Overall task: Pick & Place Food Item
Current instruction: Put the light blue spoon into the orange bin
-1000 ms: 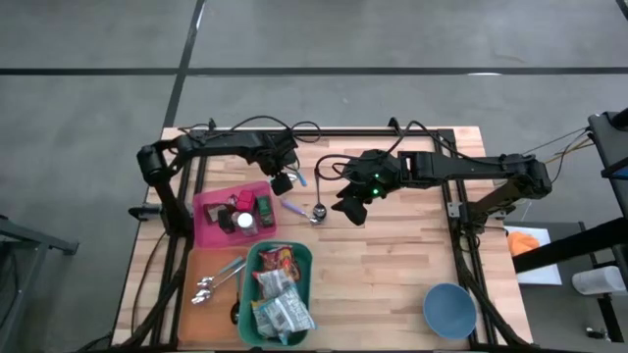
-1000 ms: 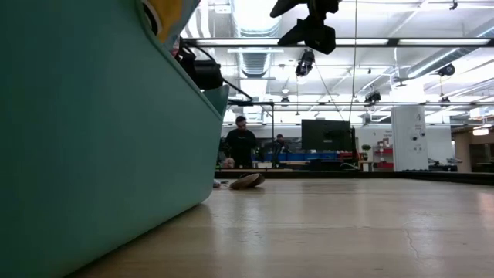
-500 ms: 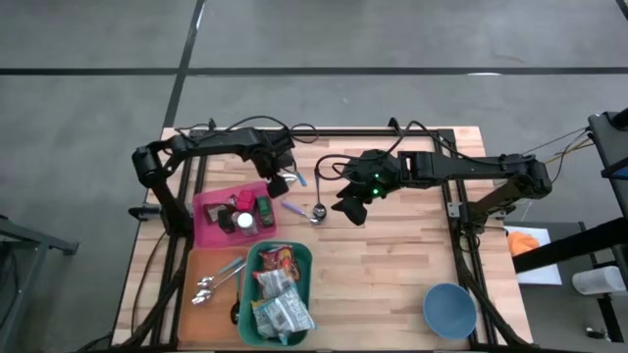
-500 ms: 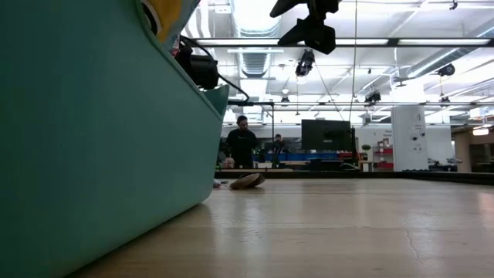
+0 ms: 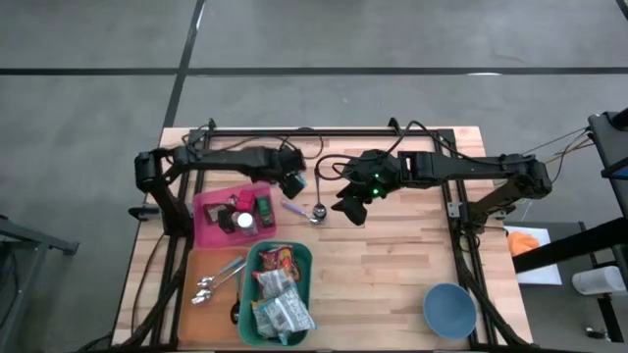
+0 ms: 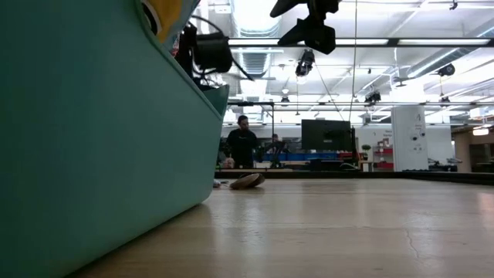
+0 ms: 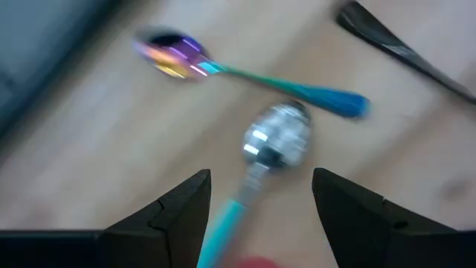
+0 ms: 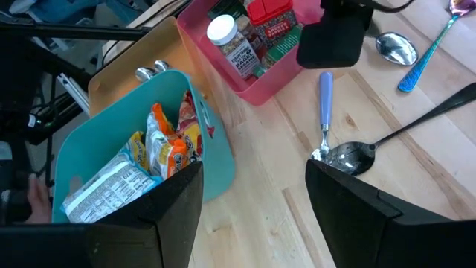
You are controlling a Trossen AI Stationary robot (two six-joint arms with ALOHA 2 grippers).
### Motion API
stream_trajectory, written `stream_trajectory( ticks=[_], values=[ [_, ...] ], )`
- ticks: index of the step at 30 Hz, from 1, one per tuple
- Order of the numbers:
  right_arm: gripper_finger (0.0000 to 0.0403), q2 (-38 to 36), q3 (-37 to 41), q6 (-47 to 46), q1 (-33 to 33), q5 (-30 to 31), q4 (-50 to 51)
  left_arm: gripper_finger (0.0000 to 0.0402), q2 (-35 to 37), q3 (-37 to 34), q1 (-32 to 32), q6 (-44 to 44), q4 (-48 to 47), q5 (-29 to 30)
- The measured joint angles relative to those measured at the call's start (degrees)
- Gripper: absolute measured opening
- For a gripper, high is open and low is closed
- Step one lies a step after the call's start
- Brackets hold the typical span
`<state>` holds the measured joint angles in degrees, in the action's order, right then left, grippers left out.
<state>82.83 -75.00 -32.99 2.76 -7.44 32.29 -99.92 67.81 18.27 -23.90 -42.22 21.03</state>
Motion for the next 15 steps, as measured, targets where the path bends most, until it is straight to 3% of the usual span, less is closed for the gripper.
stream_trajectory(
  ticks=[2,4,15],
  values=[
    [0.0233,0.0,0.0,0.0,0.0,0.0,0.0,0.0236,-0.2,0.0,-2.4,0.0,-0.1,7.7],
    [0.0233,0.0,0.0,0.0,0.0,0.0,0.0,0.0236,-0.7,0.0,-3.7,0.0,-1.0,11.7],
    [0.0233,0.0,0.0,0.0,0.0,-0.1,0.0,0.0236,-5.8,-0.7,-2.4,-1.9,-2.0,7.4]
  ],
)
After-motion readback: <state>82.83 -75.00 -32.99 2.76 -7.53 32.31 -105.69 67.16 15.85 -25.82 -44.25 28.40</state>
